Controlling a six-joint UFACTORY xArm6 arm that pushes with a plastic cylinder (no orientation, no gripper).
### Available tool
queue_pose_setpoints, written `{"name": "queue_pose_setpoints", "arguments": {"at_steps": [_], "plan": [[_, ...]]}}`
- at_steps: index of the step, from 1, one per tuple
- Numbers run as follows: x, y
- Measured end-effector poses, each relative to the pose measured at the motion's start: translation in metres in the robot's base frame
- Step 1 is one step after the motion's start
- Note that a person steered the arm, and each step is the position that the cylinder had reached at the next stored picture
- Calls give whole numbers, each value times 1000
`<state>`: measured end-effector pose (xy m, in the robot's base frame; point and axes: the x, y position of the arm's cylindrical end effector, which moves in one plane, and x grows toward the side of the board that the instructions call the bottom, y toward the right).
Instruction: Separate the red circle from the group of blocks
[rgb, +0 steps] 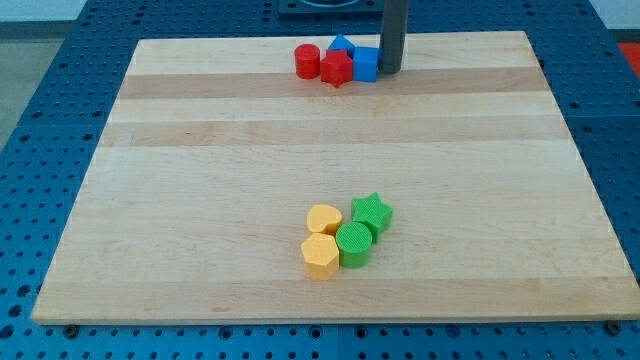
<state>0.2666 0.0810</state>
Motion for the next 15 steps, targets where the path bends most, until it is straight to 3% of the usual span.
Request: {"name": "queue_pose_setpoints", "arguments": {"at_steps": [1,3,6,7,8,9,12,15], "plan": [[2,0],[77,-12],[43,-189],[13,-233],[-32,-236],[-50,-228],[-47,-152],[-5,-110]]}}
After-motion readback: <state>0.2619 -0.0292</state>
